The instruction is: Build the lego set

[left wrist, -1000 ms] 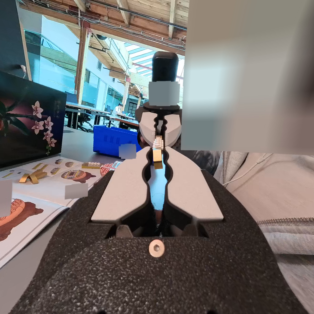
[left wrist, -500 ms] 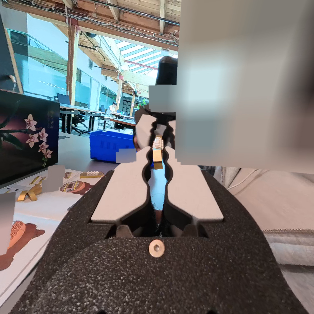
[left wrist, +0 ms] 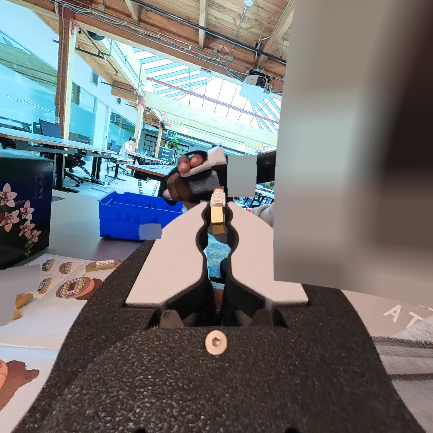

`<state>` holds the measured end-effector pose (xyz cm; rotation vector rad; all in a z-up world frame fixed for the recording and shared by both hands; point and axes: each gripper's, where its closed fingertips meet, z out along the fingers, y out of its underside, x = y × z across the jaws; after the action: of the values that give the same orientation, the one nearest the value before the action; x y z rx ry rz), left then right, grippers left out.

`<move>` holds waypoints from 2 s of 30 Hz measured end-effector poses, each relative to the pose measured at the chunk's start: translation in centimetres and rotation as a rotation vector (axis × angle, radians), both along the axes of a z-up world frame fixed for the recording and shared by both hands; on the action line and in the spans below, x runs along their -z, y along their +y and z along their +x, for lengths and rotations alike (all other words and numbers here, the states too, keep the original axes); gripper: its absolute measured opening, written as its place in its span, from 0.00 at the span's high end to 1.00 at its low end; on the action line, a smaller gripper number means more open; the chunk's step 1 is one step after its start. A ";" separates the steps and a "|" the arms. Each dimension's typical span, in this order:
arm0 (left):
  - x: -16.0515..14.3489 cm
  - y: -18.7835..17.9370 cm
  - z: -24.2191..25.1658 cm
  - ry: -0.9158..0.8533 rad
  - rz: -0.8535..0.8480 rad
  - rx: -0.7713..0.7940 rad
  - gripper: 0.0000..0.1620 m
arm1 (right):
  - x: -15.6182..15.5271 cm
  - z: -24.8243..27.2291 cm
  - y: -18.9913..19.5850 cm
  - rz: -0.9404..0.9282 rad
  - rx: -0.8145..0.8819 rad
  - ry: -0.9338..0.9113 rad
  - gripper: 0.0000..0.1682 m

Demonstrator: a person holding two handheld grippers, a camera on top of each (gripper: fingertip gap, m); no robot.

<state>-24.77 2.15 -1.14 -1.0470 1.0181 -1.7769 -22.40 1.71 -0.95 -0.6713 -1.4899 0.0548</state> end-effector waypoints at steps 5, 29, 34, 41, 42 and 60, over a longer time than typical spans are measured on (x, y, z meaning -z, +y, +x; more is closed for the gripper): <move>-0.7 -0.3 -0.2 -0.001 -0.001 0.027 0.94 | -0.3 -0.8 -0.3 0.074 -0.032 -0.058 0.81; -2.0 1.0 0.6 -0.037 -0.253 0.026 0.94 | -1.3 -0.6 1.3 -0.164 0.007 0.096 0.90; -2.4 1.2 1.3 -0.013 -0.219 -0.010 0.80 | -1.8 -0.4 2.2 -0.217 0.039 0.208 0.90; -2.4 1.0 2.2 -0.001 -0.204 -0.034 0.93 | -1.8 -0.7 2.1 -0.180 0.071 0.210 0.90; -2.3 1.0 2.3 0.001 -0.216 -0.039 0.94 | -1.7 -0.7 2.2 -0.124 0.096 0.178 0.90; -1.4 1.1 2.4 -0.058 -0.388 0.010 0.95 | -1.0 -1.0 1.9 -0.115 0.058 0.142 0.91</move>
<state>-22.33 3.24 0.29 -1.2146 0.6557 -2.0504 -23.45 3.62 0.01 -0.7871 -1.3370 0.1419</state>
